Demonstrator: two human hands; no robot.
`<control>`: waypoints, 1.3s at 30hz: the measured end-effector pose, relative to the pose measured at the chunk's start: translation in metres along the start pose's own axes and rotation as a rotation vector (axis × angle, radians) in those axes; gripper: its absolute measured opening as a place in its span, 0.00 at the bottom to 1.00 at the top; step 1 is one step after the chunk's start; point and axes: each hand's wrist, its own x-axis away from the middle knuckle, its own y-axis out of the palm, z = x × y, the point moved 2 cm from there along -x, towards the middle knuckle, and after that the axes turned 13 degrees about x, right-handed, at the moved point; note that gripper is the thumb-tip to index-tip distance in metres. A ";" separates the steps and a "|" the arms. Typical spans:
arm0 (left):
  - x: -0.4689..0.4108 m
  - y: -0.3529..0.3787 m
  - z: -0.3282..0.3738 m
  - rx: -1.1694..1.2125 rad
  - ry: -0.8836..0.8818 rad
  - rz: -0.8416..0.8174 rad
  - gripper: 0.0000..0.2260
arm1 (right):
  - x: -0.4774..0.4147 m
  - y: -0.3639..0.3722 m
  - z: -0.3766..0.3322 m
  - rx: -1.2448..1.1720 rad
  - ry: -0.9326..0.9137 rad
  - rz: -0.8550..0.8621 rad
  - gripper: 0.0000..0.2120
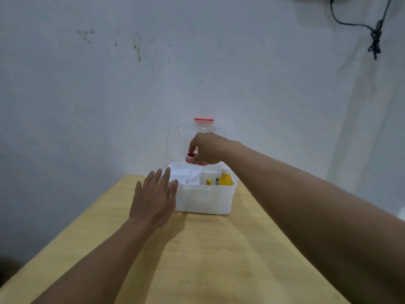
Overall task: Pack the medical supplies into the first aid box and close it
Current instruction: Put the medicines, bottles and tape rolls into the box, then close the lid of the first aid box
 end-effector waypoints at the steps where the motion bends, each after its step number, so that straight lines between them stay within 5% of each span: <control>1: 0.000 0.001 0.000 0.006 0.003 0.001 0.30 | -0.007 0.003 -0.004 0.012 -0.017 0.010 0.16; 23: -0.005 0.002 -0.004 0.033 0.019 0.027 0.30 | -0.045 0.043 -0.015 -0.062 -0.096 -0.008 0.20; 39: -0.124 -0.027 0.032 0.062 0.066 0.091 0.22 | -0.022 -0.017 0.072 0.114 0.181 0.421 0.16</control>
